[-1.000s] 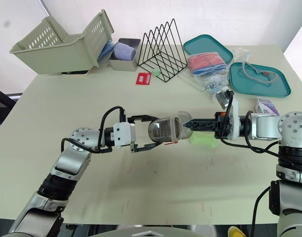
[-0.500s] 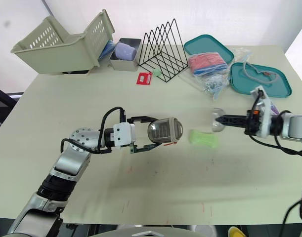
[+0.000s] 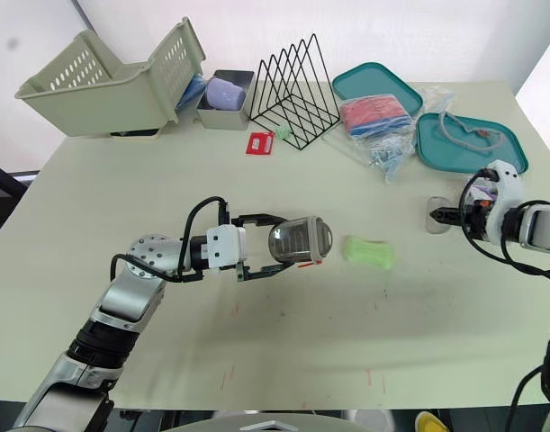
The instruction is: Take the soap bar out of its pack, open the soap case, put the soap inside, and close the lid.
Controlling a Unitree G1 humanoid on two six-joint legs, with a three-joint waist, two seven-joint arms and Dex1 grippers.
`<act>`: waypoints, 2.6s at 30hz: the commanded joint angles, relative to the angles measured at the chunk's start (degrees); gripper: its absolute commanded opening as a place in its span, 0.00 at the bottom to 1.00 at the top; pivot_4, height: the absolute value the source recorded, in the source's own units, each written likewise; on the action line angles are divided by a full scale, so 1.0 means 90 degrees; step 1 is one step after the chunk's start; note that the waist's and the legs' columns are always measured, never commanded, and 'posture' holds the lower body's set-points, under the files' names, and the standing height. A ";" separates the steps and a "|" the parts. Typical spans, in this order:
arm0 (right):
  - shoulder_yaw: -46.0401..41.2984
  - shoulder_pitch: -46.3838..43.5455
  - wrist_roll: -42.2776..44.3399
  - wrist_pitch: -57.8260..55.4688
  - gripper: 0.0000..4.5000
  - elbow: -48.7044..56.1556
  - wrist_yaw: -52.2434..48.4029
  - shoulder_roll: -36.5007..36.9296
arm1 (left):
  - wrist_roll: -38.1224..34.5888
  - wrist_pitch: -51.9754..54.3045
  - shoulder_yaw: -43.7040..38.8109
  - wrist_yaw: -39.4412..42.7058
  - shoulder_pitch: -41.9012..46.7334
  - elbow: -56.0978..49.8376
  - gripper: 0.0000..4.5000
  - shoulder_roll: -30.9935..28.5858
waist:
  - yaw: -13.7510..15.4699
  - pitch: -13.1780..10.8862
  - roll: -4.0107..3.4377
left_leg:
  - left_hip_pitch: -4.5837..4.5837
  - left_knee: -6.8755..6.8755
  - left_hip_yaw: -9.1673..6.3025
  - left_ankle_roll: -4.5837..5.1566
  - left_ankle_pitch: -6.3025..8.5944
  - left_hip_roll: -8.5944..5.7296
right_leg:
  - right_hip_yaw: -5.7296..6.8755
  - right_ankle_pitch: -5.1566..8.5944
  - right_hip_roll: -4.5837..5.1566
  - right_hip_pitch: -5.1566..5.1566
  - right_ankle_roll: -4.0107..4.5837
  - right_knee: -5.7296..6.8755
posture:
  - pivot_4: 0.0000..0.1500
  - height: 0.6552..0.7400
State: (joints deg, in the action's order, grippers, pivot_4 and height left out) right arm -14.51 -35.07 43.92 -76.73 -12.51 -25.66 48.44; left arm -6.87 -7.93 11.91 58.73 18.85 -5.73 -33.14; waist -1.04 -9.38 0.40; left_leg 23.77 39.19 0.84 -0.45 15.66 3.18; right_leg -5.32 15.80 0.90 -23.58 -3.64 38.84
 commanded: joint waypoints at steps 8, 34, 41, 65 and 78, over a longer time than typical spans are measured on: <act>-0.0281 -0.0462 -0.0672 0.0079 0.53 -0.0197 0.0632 -0.0660 | 0.0021 -0.0062 -0.0026 -0.0085 0.0030 -0.0140 0.83 0.0000 | 0.0016 0.0000 0.0000 | 0.0000 0.0001 0.0001 0.0000 0.0000 0.0000 | 0.0000 0.0000 0.0001 0.0000 0.0000 0.0000 | 1.00 1.00; -0.0284 0.3338 -0.1421 0.7936 0.98 0.1394 -0.5976 -0.0358 | -0.0268 0.0754 -0.0088 0.0183 0.0325 0.0028 0.83 -0.0098 | 0.0046 0.0000 0.0002 | 0.0005 0.0002 -0.0016 0.0000 0.0000 -0.0001 | 0.0022 0.0001 0.0002 0.0007 -0.0001 -0.0008 | 1.00 1.00; -0.0070 0.3813 -0.1384 0.9868 0.98 0.0367 -0.7389 -0.0595 | -0.0313 0.1390 0.0054 0.0605 0.0500 0.0057 0.83 -0.0299 | -0.0007 -0.0001 0.0002 | -0.0013 0.0005 -0.0004 0.0000 0.0000 0.0000 | 0.0003 -0.0004 -0.0006 0.0010 -0.0007 0.0004 | 1.00 1.00; 0.0187 0.3554 -0.1471 1.0336 0.98 -0.0454 -0.7202 -0.0841 | 0.1049 0.3577 0.1706 0.2267 0.3135 0.0487 0.83 -0.0929 | 0.0031 -0.0001 0.0000 | -0.0011 0.0012 -0.0002 -0.0001 -0.0001 -0.0004 | -0.0001 -0.0004 -0.0004 0.0010 -0.0007 0.0003 | 1.00 1.00; 0.0199 0.3600 -0.1528 1.0489 0.98 -0.0528 -0.7172 -0.0996 | 0.1428 0.4081 0.2064 0.2376 0.3907 0.0722 0.83 -0.0581 | 0.0019 -0.0002 0.0001 | -0.0010 0.0016 -0.0003 -0.0001 -0.0002 -0.0005 | -0.0002 -0.0004 -0.0003 0.0010 -0.0007 0.0005 | 1.00 1.00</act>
State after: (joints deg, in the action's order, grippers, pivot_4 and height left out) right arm -12.01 -2.76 29.63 16.73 -17.78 -90.16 39.47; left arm 5.48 29.08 30.73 79.81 53.16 1.33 -38.19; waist -0.86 -9.39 0.41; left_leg 23.68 39.33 0.82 -0.47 15.64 3.13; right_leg -5.33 15.76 0.87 -23.49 -3.70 38.89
